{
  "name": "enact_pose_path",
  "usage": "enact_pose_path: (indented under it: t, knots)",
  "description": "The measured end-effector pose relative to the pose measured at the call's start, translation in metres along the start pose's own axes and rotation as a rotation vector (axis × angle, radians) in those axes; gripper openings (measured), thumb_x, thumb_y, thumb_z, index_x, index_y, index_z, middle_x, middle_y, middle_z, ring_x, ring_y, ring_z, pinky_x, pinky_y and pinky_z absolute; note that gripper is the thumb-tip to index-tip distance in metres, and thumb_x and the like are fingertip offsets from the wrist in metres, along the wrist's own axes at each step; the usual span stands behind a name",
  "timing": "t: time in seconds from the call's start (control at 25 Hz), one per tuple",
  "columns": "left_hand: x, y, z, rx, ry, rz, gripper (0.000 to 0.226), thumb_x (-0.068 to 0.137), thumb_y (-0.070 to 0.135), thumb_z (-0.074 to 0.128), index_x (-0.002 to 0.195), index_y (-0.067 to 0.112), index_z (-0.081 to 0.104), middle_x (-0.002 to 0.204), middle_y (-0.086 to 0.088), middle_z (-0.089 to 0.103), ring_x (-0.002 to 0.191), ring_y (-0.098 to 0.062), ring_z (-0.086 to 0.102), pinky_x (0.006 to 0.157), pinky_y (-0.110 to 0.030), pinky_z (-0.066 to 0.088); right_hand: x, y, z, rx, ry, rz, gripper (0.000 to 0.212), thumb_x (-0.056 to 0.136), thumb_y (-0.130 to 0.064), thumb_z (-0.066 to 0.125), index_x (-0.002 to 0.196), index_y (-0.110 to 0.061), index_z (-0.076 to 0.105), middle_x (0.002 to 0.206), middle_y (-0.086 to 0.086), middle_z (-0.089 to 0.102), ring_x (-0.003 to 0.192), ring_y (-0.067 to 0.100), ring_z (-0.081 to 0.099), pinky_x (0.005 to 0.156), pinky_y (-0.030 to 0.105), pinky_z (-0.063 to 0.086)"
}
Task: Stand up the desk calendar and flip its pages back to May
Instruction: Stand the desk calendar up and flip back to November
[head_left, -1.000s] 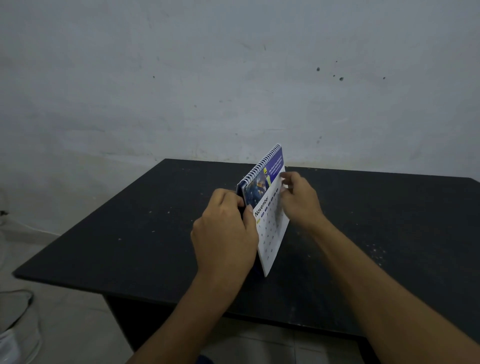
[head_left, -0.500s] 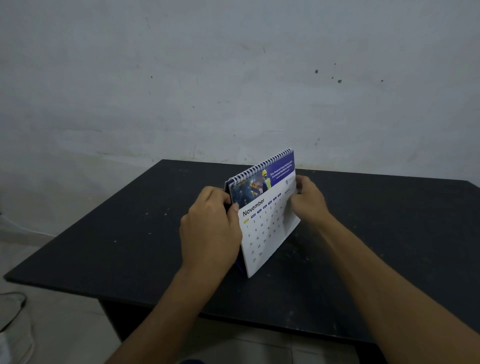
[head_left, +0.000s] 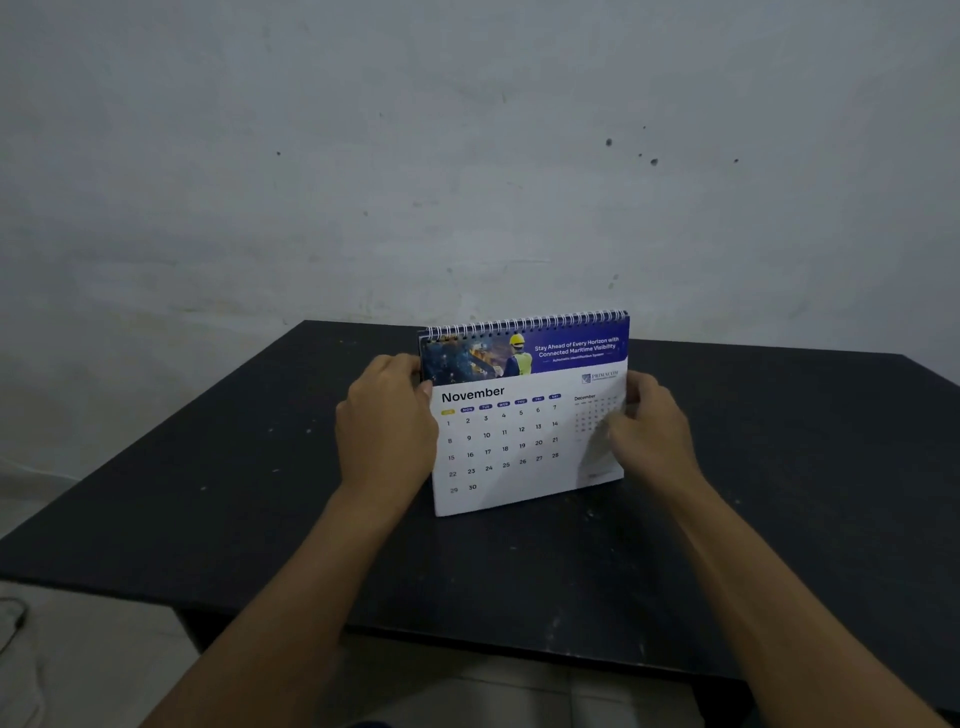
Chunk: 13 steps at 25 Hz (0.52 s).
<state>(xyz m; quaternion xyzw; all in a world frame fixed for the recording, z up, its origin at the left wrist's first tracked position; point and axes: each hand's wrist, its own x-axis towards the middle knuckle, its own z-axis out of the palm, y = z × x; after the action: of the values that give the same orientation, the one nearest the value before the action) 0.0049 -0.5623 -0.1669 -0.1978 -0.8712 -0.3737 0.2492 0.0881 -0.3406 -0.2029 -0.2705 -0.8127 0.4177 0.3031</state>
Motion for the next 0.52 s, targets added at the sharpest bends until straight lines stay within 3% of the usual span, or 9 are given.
enact_pose_path:
  t: [0.24,0.4,0.52]
  knots:
    - [-0.003,0.005,0.004,0.061,-0.153,0.034,0.031,0.092,0.021,0.06,0.122,0.017,0.059,0.113,-0.004,0.068,0.103,-0.029,0.064,0.082,-0.042,0.047,-0.027,0.005,-0.013,0.068,0.043,0.014,0.042,0.085,-0.008,0.056,0.122,-0.026,0.05,0.125,0.001,0.053,0.114,0.021,0.053,0.09,0.047,0.052]
    - [-0.001,0.008,0.004,0.124,-0.252,0.047,0.049,0.093,0.027,0.059,0.138,0.012,0.046,0.121,-0.008,0.064,0.111,-0.03,0.061,0.089,-0.047,0.051,-0.044,0.006,-0.02,0.124,0.081,0.021,0.04,0.085,-0.013,0.059,0.12,-0.03,0.051,0.121,-0.002,0.053,0.109,0.015,0.054,0.087,0.041,0.052]
    - [0.0,0.012,0.005,0.121,-0.319,0.064,0.052,0.093,0.029,0.058,0.139,0.008,0.044,0.123,-0.01,0.061,0.112,-0.029,0.06,0.091,-0.05,0.051,-0.059,0.01,-0.024,0.145,0.118,0.022,0.041,0.087,-0.019,0.061,0.124,-0.032,0.051,0.119,-0.004,0.053,0.103,0.01,0.054,0.084,0.039,0.052]
